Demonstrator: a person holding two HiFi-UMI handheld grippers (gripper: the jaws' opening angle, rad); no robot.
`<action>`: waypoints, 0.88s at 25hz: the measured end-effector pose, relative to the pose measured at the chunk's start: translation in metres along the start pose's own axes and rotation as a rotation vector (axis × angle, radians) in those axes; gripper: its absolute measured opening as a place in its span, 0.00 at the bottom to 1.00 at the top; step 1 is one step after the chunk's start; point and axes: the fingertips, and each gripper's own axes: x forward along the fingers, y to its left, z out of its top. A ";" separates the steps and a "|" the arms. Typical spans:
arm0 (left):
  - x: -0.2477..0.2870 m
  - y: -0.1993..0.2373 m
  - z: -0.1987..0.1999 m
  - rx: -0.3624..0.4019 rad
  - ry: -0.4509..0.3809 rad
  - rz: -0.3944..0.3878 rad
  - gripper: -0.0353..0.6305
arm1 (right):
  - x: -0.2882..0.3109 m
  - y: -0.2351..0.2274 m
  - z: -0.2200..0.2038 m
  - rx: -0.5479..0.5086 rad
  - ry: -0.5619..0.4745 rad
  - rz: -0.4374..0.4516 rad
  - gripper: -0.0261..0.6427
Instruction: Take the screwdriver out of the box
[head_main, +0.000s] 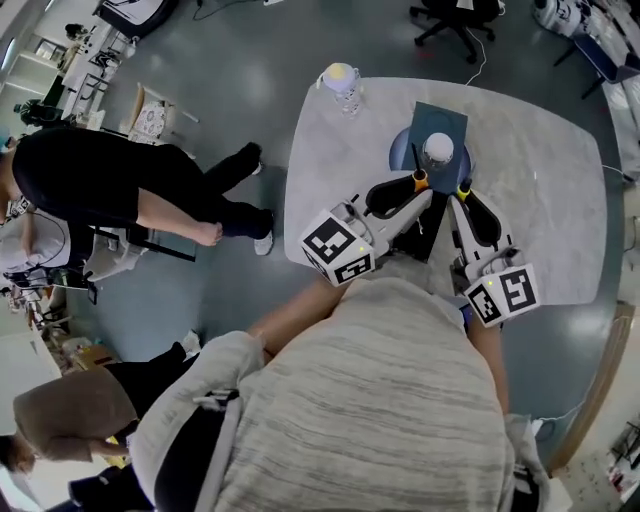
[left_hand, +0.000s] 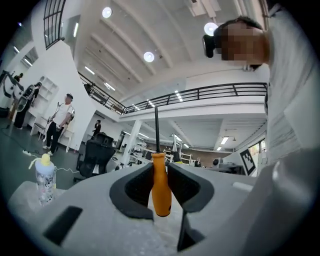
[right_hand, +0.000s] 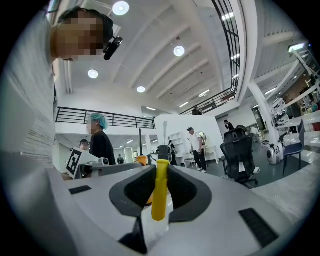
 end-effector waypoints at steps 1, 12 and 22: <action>-0.003 -0.002 0.006 0.012 -0.010 -0.003 0.20 | 0.001 0.005 0.005 -0.015 -0.013 0.008 0.15; -0.030 -0.001 0.027 0.064 -0.048 -0.001 0.20 | 0.012 0.034 0.007 -0.134 -0.019 0.029 0.15; -0.042 0.019 0.031 0.036 -0.056 0.034 0.20 | 0.031 0.042 0.006 -0.147 0.008 0.042 0.15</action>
